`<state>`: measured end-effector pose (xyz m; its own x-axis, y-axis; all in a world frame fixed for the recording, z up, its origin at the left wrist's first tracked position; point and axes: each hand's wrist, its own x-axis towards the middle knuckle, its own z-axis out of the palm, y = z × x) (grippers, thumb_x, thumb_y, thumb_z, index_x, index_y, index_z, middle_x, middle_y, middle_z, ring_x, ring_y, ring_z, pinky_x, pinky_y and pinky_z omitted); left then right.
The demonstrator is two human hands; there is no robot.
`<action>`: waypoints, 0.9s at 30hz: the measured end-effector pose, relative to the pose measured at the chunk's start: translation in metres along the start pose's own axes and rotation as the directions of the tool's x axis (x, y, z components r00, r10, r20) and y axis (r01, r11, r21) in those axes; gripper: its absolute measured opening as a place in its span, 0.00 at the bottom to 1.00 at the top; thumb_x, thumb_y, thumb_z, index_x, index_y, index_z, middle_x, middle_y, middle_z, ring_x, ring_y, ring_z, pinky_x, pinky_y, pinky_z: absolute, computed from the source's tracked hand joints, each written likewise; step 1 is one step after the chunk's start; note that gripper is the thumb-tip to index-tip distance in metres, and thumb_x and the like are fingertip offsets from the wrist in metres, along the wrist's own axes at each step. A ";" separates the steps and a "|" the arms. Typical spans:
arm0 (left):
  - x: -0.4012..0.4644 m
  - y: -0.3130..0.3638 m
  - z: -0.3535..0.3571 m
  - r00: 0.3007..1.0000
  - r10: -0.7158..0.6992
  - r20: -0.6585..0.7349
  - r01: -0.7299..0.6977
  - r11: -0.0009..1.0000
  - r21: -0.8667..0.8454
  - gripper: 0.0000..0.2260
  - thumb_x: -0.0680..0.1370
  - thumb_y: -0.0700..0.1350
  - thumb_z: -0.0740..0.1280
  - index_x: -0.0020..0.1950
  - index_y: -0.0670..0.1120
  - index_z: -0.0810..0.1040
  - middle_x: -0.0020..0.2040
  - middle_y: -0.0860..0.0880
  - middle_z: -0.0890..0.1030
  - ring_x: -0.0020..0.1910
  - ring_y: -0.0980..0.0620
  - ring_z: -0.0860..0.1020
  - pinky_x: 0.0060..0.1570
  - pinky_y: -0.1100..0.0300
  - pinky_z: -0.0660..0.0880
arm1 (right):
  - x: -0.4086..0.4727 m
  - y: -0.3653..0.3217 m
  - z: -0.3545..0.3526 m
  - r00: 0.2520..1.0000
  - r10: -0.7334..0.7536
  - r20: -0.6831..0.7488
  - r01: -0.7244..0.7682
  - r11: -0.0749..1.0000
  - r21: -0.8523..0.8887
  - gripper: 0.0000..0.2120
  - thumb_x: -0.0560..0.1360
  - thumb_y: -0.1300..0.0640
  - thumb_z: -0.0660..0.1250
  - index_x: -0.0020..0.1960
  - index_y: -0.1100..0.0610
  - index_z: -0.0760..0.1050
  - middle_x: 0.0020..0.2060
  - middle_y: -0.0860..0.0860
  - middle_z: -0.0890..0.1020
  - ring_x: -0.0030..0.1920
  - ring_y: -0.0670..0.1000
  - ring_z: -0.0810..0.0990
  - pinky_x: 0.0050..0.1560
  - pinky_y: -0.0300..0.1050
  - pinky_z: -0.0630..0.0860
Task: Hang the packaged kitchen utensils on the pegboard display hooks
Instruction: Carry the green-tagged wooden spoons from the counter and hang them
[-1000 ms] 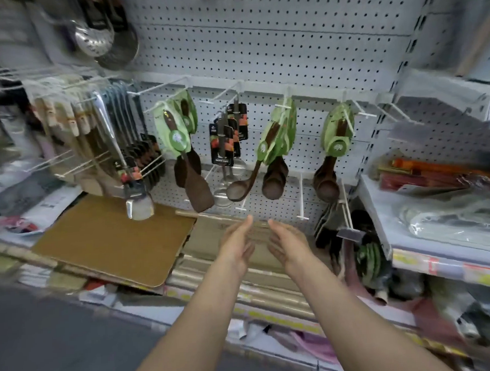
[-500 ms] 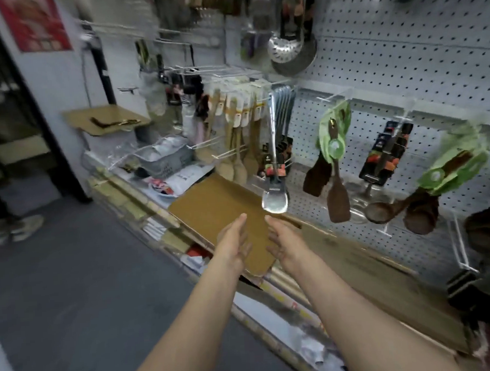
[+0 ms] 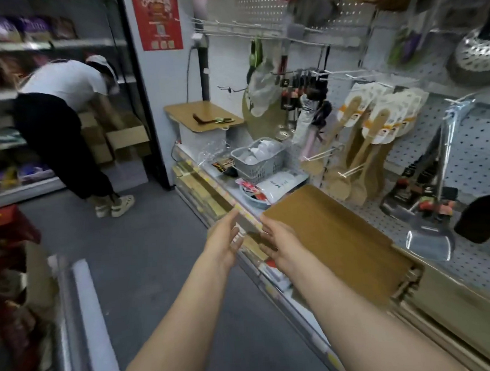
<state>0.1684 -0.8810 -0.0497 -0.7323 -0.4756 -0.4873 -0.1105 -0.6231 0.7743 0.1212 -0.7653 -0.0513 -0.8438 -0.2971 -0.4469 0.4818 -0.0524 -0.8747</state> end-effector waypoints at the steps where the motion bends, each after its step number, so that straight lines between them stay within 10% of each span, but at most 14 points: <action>1: 0.009 0.011 -0.011 1.000 0.003 -0.011 -0.003 1.000 -0.001 0.13 0.78 0.48 0.73 0.60 0.45 0.78 0.58 0.48 0.80 0.63 0.49 0.77 0.63 0.52 0.76 | 0.009 0.001 0.015 1.000 0.012 0.004 -0.012 1.000 -0.013 0.06 0.77 0.51 0.73 0.52 0.51 0.79 0.54 0.49 0.83 0.57 0.49 0.79 0.48 0.44 0.78; 10: 0.086 0.045 -0.056 0.996 -0.029 -0.090 0.022 0.997 -0.078 0.08 0.80 0.45 0.69 0.42 0.49 0.79 0.42 0.52 0.78 0.46 0.55 0.76 0.58 0.55 0.74 | 0.088 0.011 0.095 0.993 0.092 0.071 -0.086 0.993 -0.082 0.06 0.77 0.50 0.72 0.52 0.49 0.78 0.55 0.48 0.82 0.59 0.49 0.78 0.62 0.50 0.79; 17: 0.203 0.099 -0.050 0.995 -0.020 -0.099 0.015 0.999 -0.052 0.13 0.80 0.49 0.70 0.62 0.45 0.77 0.61 0.47 0.76 0.66 0.49 0.74 0.69 0.50 0.72 | 0.203 -0.021 0.139 0.991 0.127 0.037 -0.125 0.991 -0.041 0.06 0.79 0.52 0.71 0.51 0.54 0.79 0.49 0.50 0.81 0.51 0.47 0.80 0.61 0.50 0.78; 21: 0.298 0.149 -0.047 0.992 -0.011 -0.124 0.005 0.999 -0.049 0.12 0.78 0.48 0.73 0.58 0.46 0.77 0.56 0.49 0.77 0.61 0.51 0.75 0.63 0.52 0.75 | 0.291 -0.056 0.191 0.991 0.117 0.058 -0.117 0.993 -0.005 0.10 0.79 0.54 0.70 0.58 0.57 0.78 0.48 0.51 0.81 0.45 0.45 0.79 0.42 0.40 0.76; 27: 0.444 0.248 -0.023 0.984 0.020 -0.178 -0.023 1.000 -0.015 0.12 0.77 0.45 0.74 0.59 0.45 0.79 0.49 0.52 0.81 0.57 0.53 0.77 0.52 0.57 0.75 | 0.433 -0.128 0.266 0.991 0.109 0.081 -0.109 0.994 -0.013 0.10 0.77 0.53 0.72 0.56 0.56 0.80 0.49 0.52 0.79 0.45 0.48 0.77 0.46 0.45 0.76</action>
<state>-0.1682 -1.2609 -0.0836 -0.6033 -0.5909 -0.5355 -0.0835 -0.6211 0.7793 -0.2435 -1.1410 -0.0830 -0.7640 -0.3775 -0.5233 0.5675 -0.0074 -0.8233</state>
